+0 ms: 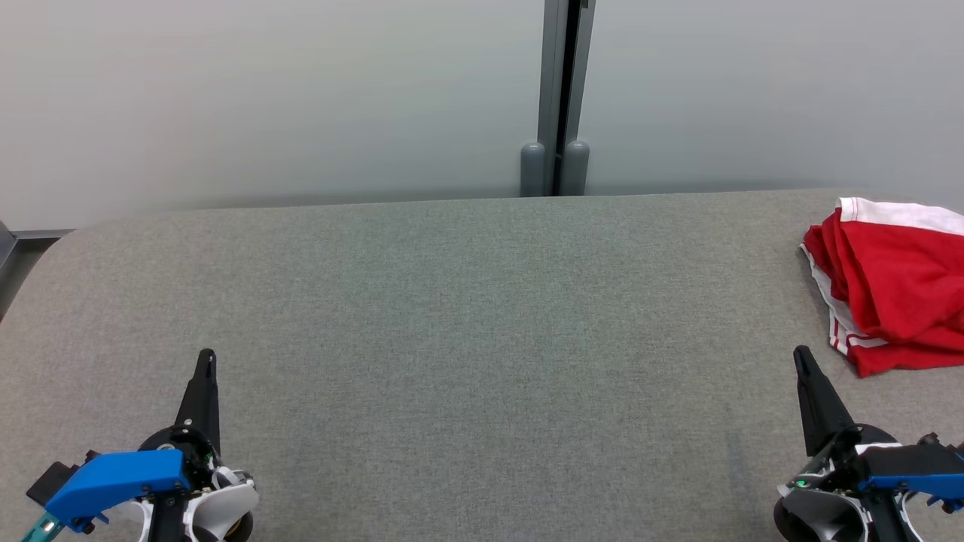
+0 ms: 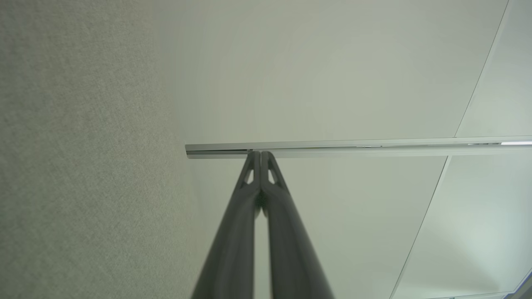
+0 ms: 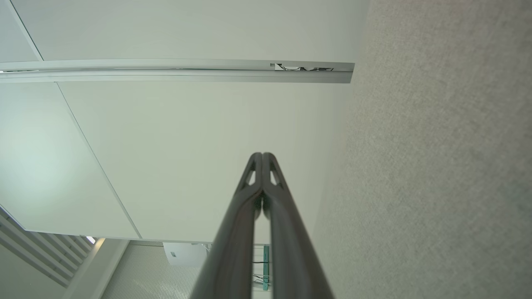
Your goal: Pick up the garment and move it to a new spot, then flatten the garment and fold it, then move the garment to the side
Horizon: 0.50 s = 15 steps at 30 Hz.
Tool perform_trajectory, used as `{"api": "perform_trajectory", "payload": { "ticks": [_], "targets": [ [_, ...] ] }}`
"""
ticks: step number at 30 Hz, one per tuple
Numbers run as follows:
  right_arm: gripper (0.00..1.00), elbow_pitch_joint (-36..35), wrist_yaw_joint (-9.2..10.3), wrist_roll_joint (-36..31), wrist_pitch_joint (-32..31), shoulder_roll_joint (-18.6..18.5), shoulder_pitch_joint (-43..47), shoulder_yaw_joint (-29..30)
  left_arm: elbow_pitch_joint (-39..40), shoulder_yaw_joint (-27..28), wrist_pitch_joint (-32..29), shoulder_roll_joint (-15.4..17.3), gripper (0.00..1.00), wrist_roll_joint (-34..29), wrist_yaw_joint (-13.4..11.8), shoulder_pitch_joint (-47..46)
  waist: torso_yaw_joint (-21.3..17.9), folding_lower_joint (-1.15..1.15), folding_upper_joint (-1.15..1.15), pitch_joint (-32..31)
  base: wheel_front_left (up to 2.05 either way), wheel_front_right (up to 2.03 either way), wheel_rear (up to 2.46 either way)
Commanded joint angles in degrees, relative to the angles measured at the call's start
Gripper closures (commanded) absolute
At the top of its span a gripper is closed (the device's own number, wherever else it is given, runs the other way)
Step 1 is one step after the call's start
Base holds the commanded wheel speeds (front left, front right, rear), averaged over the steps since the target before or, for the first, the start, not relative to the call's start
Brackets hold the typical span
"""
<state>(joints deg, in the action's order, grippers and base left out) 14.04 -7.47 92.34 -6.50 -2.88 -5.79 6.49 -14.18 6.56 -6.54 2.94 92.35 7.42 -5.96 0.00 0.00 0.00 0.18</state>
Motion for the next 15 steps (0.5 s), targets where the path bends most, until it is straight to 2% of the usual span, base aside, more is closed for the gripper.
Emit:
{"api": "perform_trajectory", "payload": {
  "ticks": [1, 15],
  "targets": [
    [1.0, 0.09, -0.05, 0.14, -0.17, 0.01, -0.81, 0.12, 0.23, 0.1, -0.2, -0.12, 1.0, 0.12, 0.18, -0.52, 0.0, 0.0, 0.0, 0.0, 0.0, 0.0, 0.0],
    [1.0, 0.09, -0.04, 0.14, -0.17, 0.01, -0.81, 0.11, 0.24, 0.09, -0.2, -0.12, 1.0, 0.12, 0.18, -0.51, 0.0, 0.0, 0.0, 0.0, 0.0, 0.0, 0.0]
  ]
}}
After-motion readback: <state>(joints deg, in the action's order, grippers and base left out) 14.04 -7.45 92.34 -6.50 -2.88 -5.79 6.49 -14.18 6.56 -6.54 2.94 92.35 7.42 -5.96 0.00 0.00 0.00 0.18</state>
